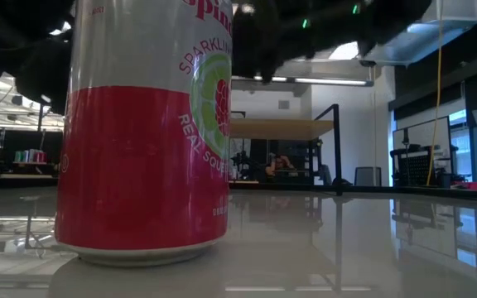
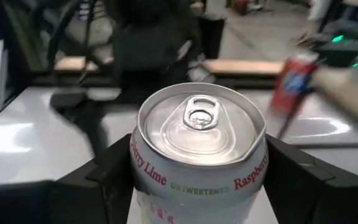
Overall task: Place canned beverage on shelf
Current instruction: Put the top pink-white soda can on the shelf, then put the pink-white soda can on the shelf
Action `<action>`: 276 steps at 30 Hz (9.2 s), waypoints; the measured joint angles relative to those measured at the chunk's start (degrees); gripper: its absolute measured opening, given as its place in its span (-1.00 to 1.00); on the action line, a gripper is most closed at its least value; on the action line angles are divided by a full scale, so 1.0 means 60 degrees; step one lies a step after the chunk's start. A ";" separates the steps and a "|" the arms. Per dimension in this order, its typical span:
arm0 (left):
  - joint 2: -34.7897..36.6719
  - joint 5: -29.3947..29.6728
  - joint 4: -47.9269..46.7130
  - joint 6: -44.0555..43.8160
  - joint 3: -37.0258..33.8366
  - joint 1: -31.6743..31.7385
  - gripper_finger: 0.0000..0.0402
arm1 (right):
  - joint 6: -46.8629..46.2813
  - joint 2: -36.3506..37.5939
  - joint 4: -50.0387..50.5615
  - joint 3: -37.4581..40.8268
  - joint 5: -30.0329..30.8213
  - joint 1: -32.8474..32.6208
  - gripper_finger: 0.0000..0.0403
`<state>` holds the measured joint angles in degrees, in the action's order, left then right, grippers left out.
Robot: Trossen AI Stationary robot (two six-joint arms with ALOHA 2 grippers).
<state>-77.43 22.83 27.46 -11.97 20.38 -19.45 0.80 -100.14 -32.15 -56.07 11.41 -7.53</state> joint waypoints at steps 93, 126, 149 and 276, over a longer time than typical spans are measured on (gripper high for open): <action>0.0000 -0.0288 0.0308 -0.0764 0.0003 -0.0838 0.94 | -0.0647 0.2293 0.8979 -0.2012 0.0741 -0.1053 0.91; -0.2976 -0.0419 0.1446 -0.1417 0.2109 -0.2333 0.94 | -0.1912 -0.0787 0.0183 0.1005 0.1231 -0.2867 0.91; -0.4178 -0.1192 0.2245 -0.1155 0.2901 -0.2392 0.94 | -0.2116 -0.0837 0.0370 0.0889 0.0997 -0.2867 0.91; -0.4709 0.0849 0.0871 -0.0630 0.3490 -0.1765 0.94 | -0.2308 -0.0051 0.0811 0.0896 0.1662 -0.3592 0.91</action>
<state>-105.68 27.92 32.69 -15.75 41.32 -30.04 -13.05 -100.45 -27.29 -50.70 21.38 -29.08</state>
